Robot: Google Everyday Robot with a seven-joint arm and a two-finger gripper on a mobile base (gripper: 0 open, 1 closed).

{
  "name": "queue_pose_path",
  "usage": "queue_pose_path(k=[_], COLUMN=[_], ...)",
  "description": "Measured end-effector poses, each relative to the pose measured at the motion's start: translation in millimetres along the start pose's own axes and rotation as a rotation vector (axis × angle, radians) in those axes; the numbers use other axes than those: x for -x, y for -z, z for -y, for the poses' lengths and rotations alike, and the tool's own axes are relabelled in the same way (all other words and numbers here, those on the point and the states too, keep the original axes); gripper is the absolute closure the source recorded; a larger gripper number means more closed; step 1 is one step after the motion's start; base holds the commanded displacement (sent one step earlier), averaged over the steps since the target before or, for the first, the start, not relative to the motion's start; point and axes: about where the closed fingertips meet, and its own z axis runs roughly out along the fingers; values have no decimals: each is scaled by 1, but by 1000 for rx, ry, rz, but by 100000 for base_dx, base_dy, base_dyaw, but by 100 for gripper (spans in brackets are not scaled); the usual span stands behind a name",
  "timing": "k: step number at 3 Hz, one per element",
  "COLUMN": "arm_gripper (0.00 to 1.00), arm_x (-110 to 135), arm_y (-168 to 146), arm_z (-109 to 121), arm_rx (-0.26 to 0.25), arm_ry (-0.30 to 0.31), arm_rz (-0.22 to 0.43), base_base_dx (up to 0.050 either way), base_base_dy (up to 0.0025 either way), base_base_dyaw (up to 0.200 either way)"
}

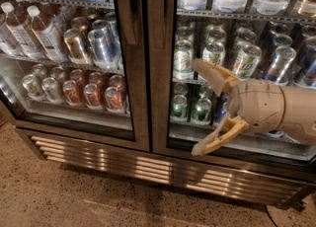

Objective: Open right fridge door

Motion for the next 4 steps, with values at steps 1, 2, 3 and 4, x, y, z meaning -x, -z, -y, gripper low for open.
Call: queue_pose_path(k=[1,2,3,4], arm_gripper=[0,0,0,0], arm_x=[-4,-4,3,14], arm_y=[-34,-34,-30,-27], arm_z=[-12,-12,-9,-7], arm_rx=[53,53,-2,-92], arm_ry=[4,5,24,83], arm_rz=[-31,-31,34,97], base_base_dx=[0,0,0,0], base_base_dy=[0,0,0,0], base_base_dyaw=[0,0,0,0])
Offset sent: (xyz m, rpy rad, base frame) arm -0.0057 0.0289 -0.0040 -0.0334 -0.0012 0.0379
